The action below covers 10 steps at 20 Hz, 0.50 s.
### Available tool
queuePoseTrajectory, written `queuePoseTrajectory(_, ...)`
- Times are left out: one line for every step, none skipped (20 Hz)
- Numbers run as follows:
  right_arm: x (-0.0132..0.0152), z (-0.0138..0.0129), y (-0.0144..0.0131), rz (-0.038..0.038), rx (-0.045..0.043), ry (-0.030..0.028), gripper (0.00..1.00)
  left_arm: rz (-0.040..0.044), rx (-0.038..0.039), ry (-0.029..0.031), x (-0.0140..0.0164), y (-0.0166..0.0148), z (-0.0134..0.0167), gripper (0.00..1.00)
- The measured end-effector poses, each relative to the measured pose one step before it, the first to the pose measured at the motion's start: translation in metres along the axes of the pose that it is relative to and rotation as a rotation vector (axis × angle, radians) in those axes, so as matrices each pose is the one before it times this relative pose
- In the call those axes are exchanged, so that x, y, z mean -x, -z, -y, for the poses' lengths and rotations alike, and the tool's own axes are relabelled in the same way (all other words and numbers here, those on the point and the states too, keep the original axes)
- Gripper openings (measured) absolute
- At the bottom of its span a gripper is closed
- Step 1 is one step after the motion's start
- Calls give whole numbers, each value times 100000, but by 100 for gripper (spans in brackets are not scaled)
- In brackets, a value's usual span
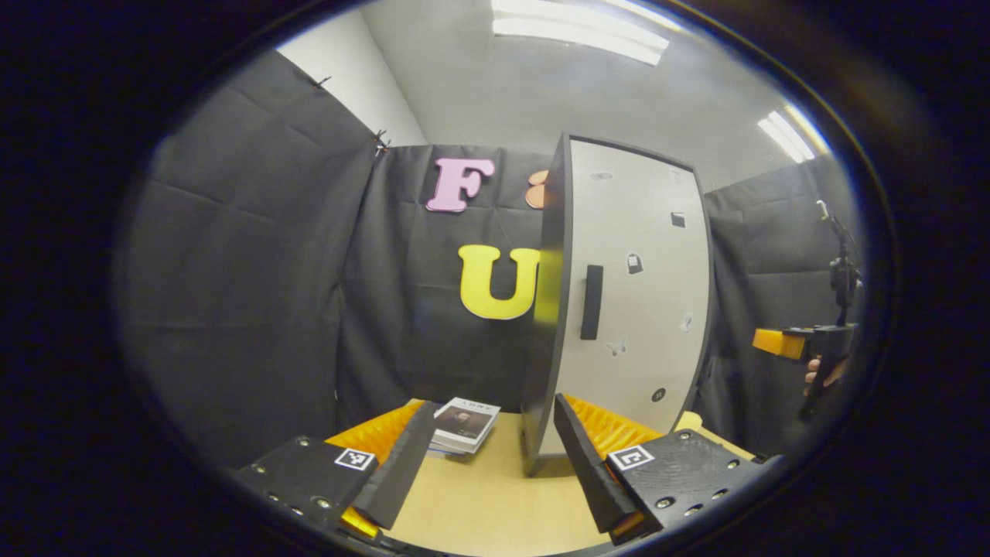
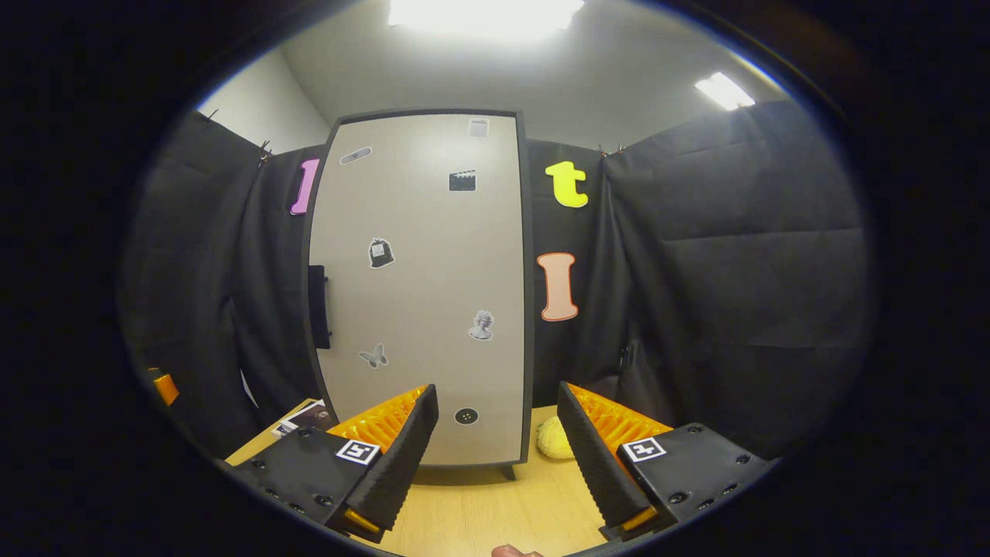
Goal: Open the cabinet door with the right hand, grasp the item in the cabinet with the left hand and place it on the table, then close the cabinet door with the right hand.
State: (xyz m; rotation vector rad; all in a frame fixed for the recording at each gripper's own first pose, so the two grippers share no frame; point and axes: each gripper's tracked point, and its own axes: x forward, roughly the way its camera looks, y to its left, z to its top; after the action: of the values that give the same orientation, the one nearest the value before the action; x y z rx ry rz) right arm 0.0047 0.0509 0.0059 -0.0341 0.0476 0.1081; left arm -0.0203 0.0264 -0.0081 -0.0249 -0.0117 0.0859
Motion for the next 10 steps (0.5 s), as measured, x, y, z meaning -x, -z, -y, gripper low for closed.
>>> queuePoseTrajectory(-147,-310,-185,252,321,-687,98,-151,374,-835,133,202,-423,93)
queuePoseTrajectory(-180,-326,135,-757,358,-761,98,-397,62,-472,-136,27,-335,96)
queuePoseTrajectory(-261,-549,-33,-888,-11,-1503,98,-364,-51,-507,-33,121,-362,93)
queuePoseTrajectory(-246,-540,-91,-619,-459,-1515,98,635,-458,-523,-139,-190,-356,93)
queuePoseTrajectory(-322,-599,-401,76,-940,-1361,98,303,-629,-915,-370,-107,-384,94)
queuePoseTrajectory(-488,-821,-324,73,-906,-2153,98,222,-711,-1142,-139,-115,-491,94)
queuePoseTrajectory(-433,-880,-330,68,-635,-2370,98,233,-277,-1116,-83,20,-377,94)
queuePoseTrajectory(-425,-1050,-510,1375,-875,-3378,98,5,355,-587,-170,3,-363,91)
queuePoseTrajectory(-566,-1183,-618,1404,-420,-3416,93,-216,888,-283,-77,201,-132,91)
queuePoseTrajectory(-501,-817,-316,581,583,-2403,98,-514,969,-312,132,214,-156,92)
